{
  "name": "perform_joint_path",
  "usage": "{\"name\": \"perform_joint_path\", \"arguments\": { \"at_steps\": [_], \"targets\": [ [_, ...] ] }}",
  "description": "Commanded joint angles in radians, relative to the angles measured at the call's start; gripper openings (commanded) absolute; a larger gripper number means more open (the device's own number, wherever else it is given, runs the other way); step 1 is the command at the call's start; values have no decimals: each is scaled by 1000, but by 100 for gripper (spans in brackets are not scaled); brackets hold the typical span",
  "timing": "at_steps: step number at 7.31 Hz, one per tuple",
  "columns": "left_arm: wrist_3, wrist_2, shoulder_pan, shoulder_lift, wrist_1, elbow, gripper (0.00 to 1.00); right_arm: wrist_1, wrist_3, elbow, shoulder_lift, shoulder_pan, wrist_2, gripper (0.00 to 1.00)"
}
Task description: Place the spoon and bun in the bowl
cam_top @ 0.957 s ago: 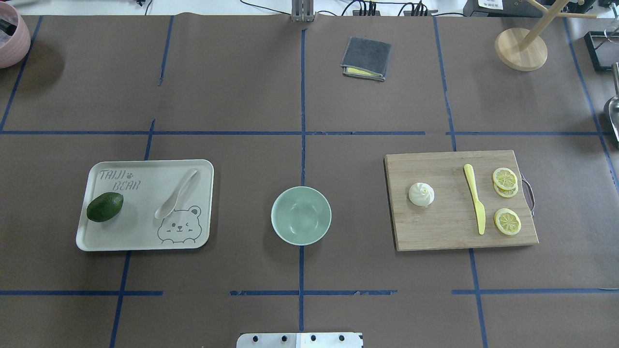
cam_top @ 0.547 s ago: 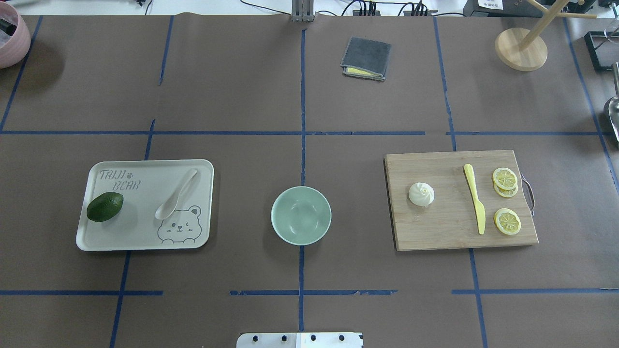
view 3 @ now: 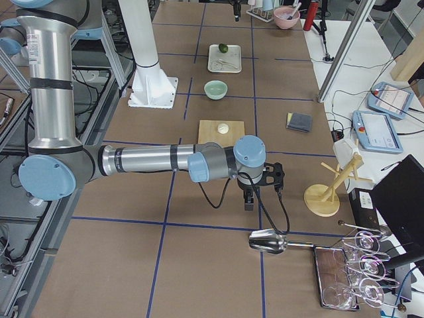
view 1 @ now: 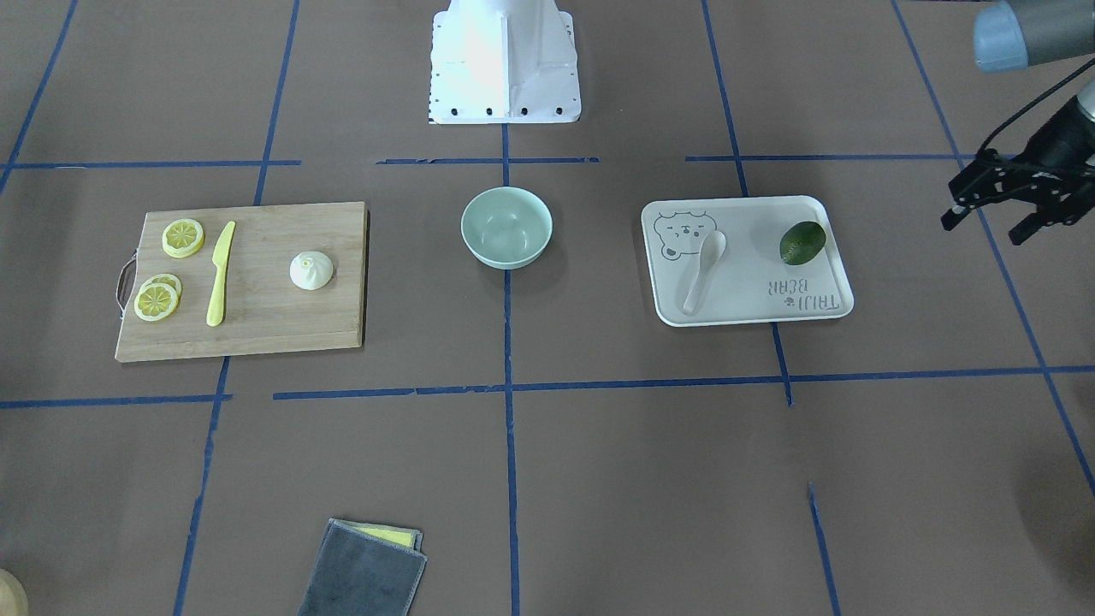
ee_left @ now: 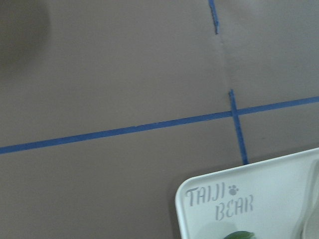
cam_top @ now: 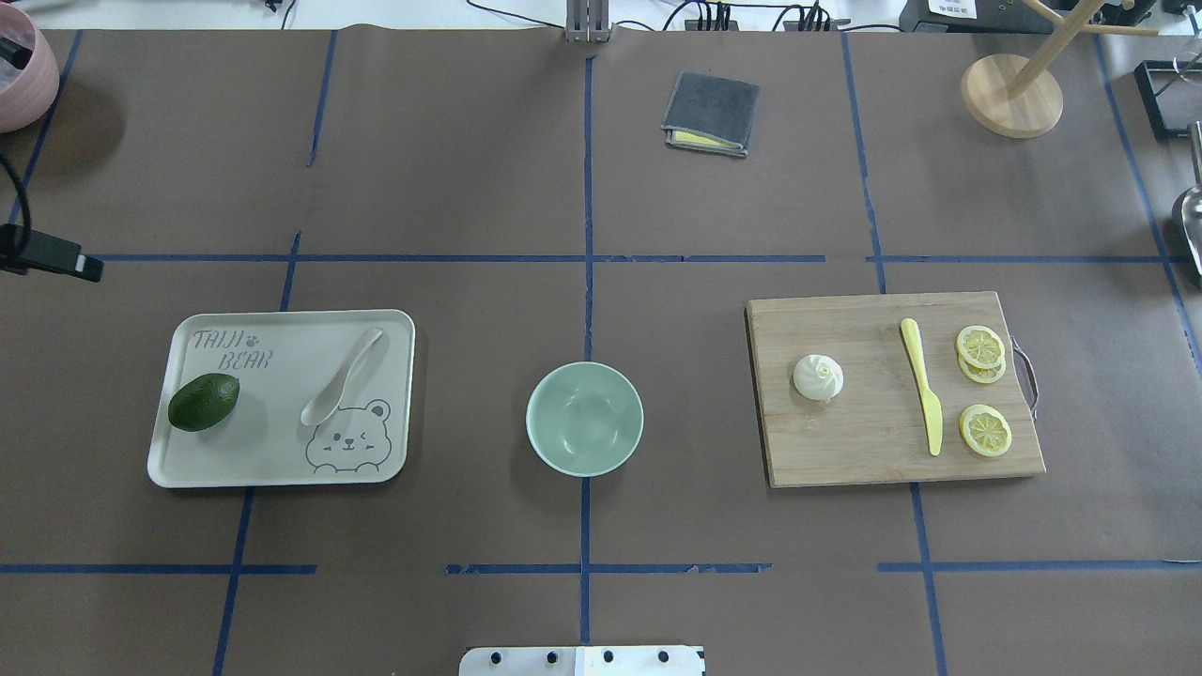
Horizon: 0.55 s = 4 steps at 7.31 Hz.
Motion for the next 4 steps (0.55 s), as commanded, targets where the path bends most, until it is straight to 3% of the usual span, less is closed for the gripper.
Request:
{"name": "perform_joint_path", "arguments": {
  "at_steps": [1,4],
  "targets": [
    [-233,166,202,-99,-31,-1,96,0,130,74,2,-61,-11,100],
    [-278,335,342,-171,17,13,95,0,303,168,4,-165,-18,100]
  ]
}}
